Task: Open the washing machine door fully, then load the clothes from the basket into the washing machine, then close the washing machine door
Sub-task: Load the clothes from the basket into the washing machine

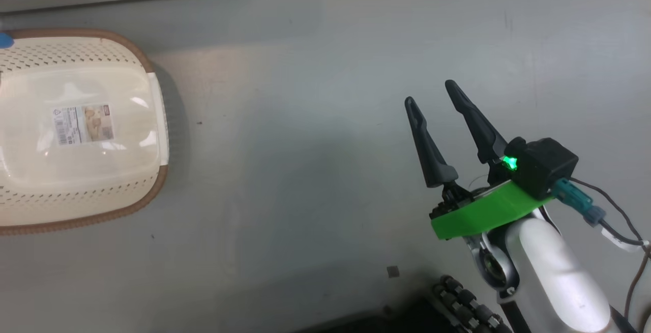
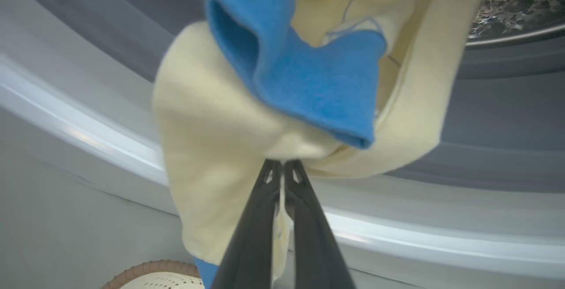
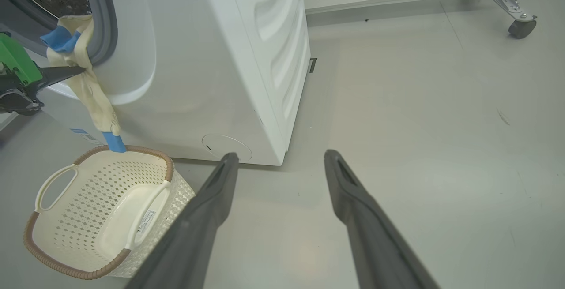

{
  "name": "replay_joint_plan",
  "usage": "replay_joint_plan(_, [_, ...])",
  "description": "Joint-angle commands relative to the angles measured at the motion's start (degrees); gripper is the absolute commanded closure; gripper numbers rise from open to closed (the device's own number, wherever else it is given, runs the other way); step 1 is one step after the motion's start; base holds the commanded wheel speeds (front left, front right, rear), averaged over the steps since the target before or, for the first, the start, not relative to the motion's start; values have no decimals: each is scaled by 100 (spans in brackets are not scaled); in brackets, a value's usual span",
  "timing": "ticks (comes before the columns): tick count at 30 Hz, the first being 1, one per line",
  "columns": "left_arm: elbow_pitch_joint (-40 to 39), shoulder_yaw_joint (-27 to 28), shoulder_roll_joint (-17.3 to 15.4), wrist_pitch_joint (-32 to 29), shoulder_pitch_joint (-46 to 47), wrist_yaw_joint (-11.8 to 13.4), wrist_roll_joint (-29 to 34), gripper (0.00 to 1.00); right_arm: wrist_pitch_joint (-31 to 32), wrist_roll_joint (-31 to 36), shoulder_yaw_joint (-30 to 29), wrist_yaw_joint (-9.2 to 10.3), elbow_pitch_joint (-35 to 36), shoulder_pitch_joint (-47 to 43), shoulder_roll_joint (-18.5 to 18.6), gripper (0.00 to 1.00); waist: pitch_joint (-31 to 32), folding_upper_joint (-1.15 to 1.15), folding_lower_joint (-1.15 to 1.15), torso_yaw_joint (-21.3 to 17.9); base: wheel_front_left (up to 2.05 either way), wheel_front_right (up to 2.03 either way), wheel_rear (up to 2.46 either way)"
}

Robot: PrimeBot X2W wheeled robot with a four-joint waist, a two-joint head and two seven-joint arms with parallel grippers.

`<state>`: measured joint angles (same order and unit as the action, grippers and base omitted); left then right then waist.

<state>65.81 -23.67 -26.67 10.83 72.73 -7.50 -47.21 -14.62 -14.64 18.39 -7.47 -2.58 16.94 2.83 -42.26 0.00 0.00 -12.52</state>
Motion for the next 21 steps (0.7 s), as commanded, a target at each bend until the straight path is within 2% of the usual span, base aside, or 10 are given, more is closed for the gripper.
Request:
replay_joint_plan(1, [-260,69,-384,168,148,1,-66,100,-38,-39,104,-2,107,-51,5,0,84,0,0,35,0,0,0])
replay_joint_plan(9, [-748,-183,-432,359,-62,1,-140,100,-38,-71,152,-2,28,-67,5,0,314,0,0,115,0,0,0])
replay_joint_plan(21, [-1456,-324,-955,349,313,1,-61,100,-38,-192,275,-2,68,-103,5,0,186,0,0,73,0,0,0])
